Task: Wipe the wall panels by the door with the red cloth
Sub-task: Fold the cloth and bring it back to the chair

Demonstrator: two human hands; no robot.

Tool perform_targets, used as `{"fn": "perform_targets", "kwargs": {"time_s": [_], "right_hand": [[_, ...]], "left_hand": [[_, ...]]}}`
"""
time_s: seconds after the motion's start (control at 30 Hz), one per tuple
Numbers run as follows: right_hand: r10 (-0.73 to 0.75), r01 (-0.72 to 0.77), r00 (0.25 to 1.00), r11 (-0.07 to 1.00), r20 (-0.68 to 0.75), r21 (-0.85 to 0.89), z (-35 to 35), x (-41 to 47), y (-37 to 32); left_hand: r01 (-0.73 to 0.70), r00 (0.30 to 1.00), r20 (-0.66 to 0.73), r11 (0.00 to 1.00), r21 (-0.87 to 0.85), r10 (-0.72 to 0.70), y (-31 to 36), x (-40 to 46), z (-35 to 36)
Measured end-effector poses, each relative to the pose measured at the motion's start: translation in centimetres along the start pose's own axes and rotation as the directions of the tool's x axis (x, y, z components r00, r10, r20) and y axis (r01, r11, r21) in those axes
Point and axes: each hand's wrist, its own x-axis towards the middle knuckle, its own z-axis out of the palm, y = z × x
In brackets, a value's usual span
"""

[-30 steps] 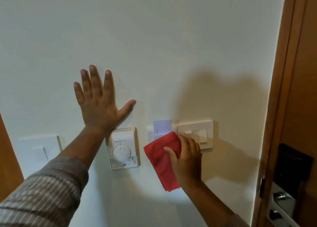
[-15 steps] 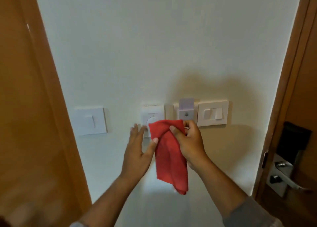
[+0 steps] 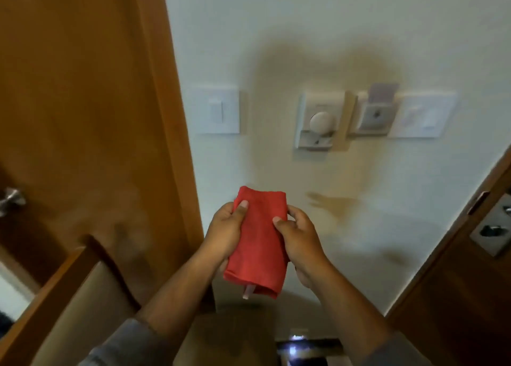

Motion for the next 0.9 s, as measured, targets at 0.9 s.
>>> {"fn": "perform_targets", "kwargs": {"time_s": [0.9], "right_hand": [[0.582,-0.476,0.755,0.804,0.303,-0.357,13.2,-4.5,42.3]], "left_hand": [[0.630,0.759,-0.416,0.727,0.273,-0.501,-39.9,-6.2,-20.4]]}}
